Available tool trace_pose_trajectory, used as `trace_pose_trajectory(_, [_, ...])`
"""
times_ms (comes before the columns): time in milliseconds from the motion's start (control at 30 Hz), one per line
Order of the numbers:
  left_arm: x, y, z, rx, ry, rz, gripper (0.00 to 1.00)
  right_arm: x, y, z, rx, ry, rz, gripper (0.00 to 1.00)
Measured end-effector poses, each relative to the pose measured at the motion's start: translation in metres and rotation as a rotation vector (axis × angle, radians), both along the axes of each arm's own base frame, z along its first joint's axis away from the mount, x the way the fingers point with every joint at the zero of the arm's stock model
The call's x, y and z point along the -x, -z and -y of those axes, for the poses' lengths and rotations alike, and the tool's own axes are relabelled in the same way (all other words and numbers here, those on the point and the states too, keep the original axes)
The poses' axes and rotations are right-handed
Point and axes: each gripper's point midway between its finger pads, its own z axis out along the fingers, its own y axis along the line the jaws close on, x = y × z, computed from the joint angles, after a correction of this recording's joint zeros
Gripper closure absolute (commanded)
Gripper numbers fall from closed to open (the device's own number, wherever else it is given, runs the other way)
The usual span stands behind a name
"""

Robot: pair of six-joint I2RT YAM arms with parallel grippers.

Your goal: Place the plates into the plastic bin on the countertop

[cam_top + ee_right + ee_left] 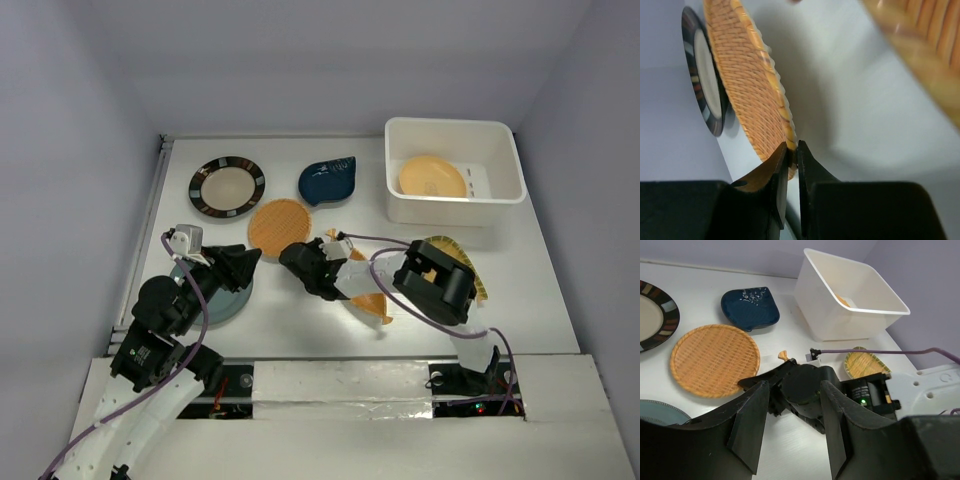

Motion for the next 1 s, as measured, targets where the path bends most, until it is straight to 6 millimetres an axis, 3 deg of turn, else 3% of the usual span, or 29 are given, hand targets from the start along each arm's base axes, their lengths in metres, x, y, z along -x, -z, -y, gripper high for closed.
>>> trace_pose_trajectory(200, [0.000, 0.001, 0.000, -0.002, 0.000, -0.003, 0.57, 0.032, -0.034, 0.000, 0.059, -0.088, 0.055, 1.00])
trace_pose_trajectory(433, [0.000, 0.001, -0.001, -0.002, -0.006, -0.004, 0.57, 0.057, -0.076, 0.040, 0.129, -0.154, 0.142, 1.00])
trace_pose_trajectory(667, [-0.002, 0.003, -0.003, -0.006, -0.021, -0.010, 0.57, 0.057, -0.160, 0.086, 0.162, -0.123, 0.318, 1.00])
trace_pose_trajectory(800, [-0.002, 0.003, -0.004, -0.006, -0.023, -0.010, 0.57, 0.045, -0.220, 0.144, 0.195, -0.067, 0.413, 1.00])
trace_pose_trajectory(900, [-0.002, 0.003, -0.004, -0.006, -0.023, -0.009, 0.57, 0.015, -0.264, 0.219, 0.251, 0.058, 0.467, 1.00])
trace_pose_trajectory(1000, [-0.002, 0.003, -0.003, -0.006, -0.022, -0.009, 0.57, -0.005, -0.288, 0.298, 0.358, 0.203, 0.481, 1.00])
